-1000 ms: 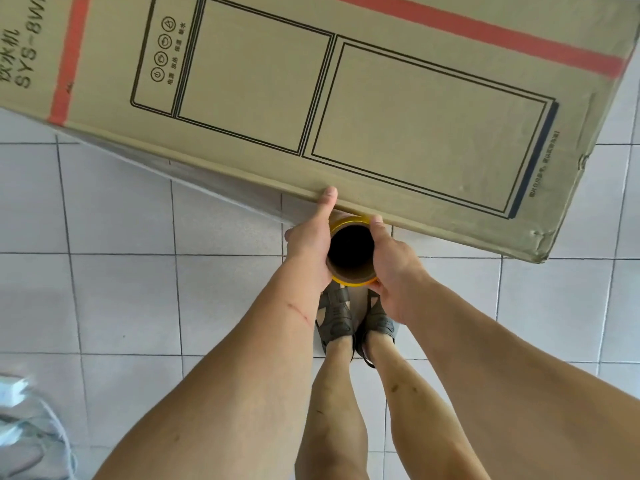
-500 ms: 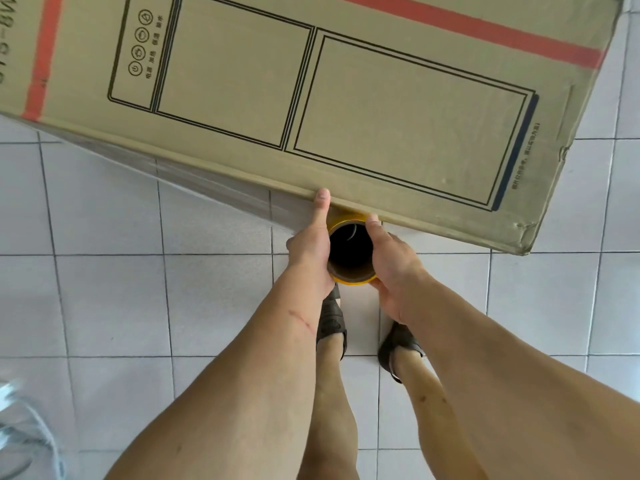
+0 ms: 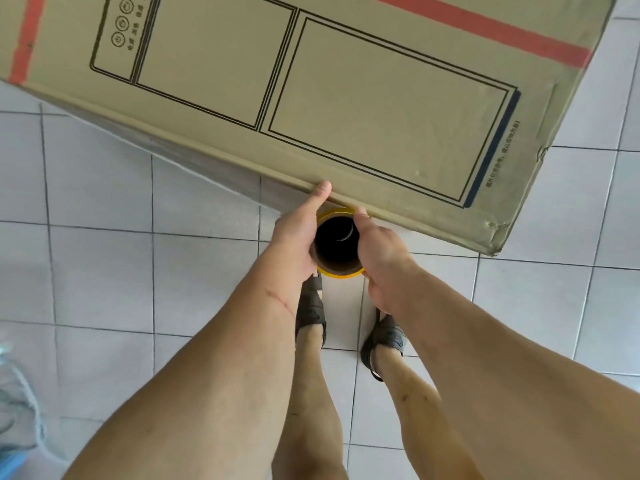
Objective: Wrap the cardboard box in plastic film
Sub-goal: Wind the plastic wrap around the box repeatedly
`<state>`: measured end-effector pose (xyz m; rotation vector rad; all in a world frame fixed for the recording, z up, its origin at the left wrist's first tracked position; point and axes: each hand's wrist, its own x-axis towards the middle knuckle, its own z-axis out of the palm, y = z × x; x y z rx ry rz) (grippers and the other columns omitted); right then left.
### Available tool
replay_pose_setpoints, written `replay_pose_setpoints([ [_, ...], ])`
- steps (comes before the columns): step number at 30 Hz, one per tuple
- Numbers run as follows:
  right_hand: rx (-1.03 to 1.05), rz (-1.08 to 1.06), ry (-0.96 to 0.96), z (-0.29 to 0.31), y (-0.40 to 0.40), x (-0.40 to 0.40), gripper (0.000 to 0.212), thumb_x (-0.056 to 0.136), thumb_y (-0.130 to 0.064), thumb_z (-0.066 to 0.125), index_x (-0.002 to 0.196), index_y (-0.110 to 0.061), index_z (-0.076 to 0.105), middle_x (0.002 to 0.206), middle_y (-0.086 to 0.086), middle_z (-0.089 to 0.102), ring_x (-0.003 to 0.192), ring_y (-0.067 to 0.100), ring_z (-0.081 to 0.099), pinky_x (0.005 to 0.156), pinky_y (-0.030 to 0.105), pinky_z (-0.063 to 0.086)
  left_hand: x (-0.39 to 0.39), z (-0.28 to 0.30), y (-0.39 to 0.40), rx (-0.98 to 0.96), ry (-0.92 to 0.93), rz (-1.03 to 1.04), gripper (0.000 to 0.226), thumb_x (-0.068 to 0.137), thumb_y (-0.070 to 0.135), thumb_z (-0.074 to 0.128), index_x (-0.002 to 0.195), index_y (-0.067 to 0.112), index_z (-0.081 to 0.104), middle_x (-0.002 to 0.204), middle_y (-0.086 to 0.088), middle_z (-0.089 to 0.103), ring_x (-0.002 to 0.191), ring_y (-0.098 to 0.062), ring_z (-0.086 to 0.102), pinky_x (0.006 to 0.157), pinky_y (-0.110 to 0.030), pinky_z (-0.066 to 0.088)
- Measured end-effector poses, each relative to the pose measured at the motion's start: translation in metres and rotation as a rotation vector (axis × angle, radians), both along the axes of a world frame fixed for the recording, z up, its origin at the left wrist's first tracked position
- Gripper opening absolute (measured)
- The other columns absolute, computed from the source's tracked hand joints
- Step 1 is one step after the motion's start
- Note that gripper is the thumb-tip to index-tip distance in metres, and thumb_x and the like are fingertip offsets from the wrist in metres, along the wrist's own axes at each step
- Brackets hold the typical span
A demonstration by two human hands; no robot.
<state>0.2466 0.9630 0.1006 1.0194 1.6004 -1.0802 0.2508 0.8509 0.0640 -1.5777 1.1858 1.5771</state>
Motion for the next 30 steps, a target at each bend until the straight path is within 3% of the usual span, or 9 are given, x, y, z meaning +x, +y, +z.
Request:
replay_pose_setpoints([
  [2, 0.003, 0.080, 0.055, 0.001, 0.001, -0.006, 0.066, 0.099, -0.060, 0.034, 0.140, -0.011, 0.048, 0.138, 0.009, 0.053, 0.127, 0.031, 0.049, 0.107, 0.042, 0.039, 0.003, 0.003, -0.001, 0.082, 0.010, -0.100, 0.091, 0.083, 0.080, 0.075, 0.137, 0.007, 0.068, 0.116, -0.019, 0.083, 0.109, -0.036, 0.081, 0.107, -0.054, 0.061],
  [7, 0.016, 0.063, 0.100, -0.005, 0.009, 0.002, 0.074, 0.096, -0.061, 0.043, 0.151, -0.013, 0.031, 0.148, 0.006, 0.043, 0.136, 0.028, 0.042, 0.112, 0.039, 0.034, 0.007, -0.003, 0.009, 0.080, 0.030, -0.148, 0.102, 0.082, 0.096, 0.057, 0.137, 0.011, 0.066, 0.121, -0.014, 0.081, 0.111, -0.034, 0.079, 0.103, -0.051, 0.062],
  [11, -0.076, -0.078, 0.002, -0.008, 0.021, 0.022, 0.090, 0.081, -0.082, 0.042, 0.153, -0.028, 0.030, 0.150, 0.000, 0.043, 0.136, 0.025, 0.041, 0.105, 0.039, 0.034, 0.010, -0.010, 0.026, -0.179, 0.002, -0.027, 0.153, 0.034, 0.105, 0.066, 0.159, 0.019, 0.045, 0.139, -0.016, 0.069, 0.122, -0.042, 0.070, 0.105, -0.059, 0.060],
  [15, -0.050, -0.094, 0.009, -0.010, 0.031, 0.012, 0.072, 0.090, -0.070, 0.046, 0.143, -0.021, 0.044, 0.137, 0.002, 0.051, 0.115, 0.019, 0.045, 0.090, 0.033, 0.031, 0.016, -0.024, 0.033, 0.023, -0.052, 0.090, 0.160, 0.010, 0.108, 0.071, 0.142, 0.017, 0.062, 0.121, -0.018, 0.080, 0.108, -0.045, 0.079, 0.099, -0.063, 0.062],
  [20, 0.051, -0.038, 0.028, -0.006, 0.034, -0.001, 0.064, 0.090, -0.058, 0.059, 0.134, -0.013, 0.048, 0.114, 0.002, 0.053, 0.098, 0.022, 0.049, 0.080, 0.033, 0.036, 0.017, -0.008, 0.037, 0.201, -0.043, 0.013, 0.131, 0.060, 0.112, 0.047, 0.142, 0.011, 0.066, 0.127, -0.021, 0.079, 0.116, -0.043, 0.077, 0.106, -0.065, 0.058],
  [22, 0.045, -0.078, 0.020, -0.004, 0.033, -0.002, 0.066, 0.088, -0.055, 0.065, 0.134, -0.012, 0.048, 0.113, 0.002, 0.054, 0.098, 0.022, 0.050, 0.080, 0.032, 0.037, 0.017, -0.003, 0.038, 0.092, -0.067, -0.078, 0.140, 0.048, 0.113, 0.056, 0.148, 0.015, 0.059, 0.131, -0.015, 0.077, 0.116, -0.039, 0.075, 0.099, -0.057, 0.063],
  [24, 0.012, -0.175, 0.036, -0.004, 0.036, 0.001, 0.070, 0.086, -0.054, 0.069, 0.140, -0.018, 0.043, 0.112, -0.002, 0.050, 0.098, 0.019, 0.048, 0.083, 0.031, 0.035, 0.013, 0.004, 0.044, -0.076, 0.003, -0.176, 0.115, 0.074, 0.096, 0.067, 0.153, 0.014, 0.050, 0.136, -0.007, 0.070, 0.118, -0.029, 0.068, 0.094, -0.040, 0.059],
  [26, -0.025, -0.217, 0.037, -0.004, 0.040, 0.008, 0.080, 0.084, -0.060, 0.067, 0.147, -0.022, 0.038, 0.120, -0.005, 0.051, 0.103, 0.018, 0.049, 0.085, 0.030, 0.035, 0.010, 0.003, 0.051, -0.164, 0.047, -0.230, 0.093, 0.089, 0.075, 0.073, 0.151, 0.012, 0.046, 0.139, -0.007, 0.065, 0.123, -0.030, 0.065, 0.105, -0.042, 0.056],
  [30, 0.016, -0.221, 0.076, -0.007, 0.057, 0.017, 0.085, 0.077, -0.076, 0.057, 0.145, -0.028, 0.044, 0.139, -0.002, 0.055, 0.124, 0.022, 0.052, 0.104, 0.040, 0.042, 0.008, 0.000, 0.060, -0.035, -0.039, -0.220, 0.135, 0.044, 0.104, 0.070, 0.148, 0.020, 0.055, 0.138, -0.009, 0.073, 0.120, -0.034, 0.072, 0.104, -0.052, 0.062],
])
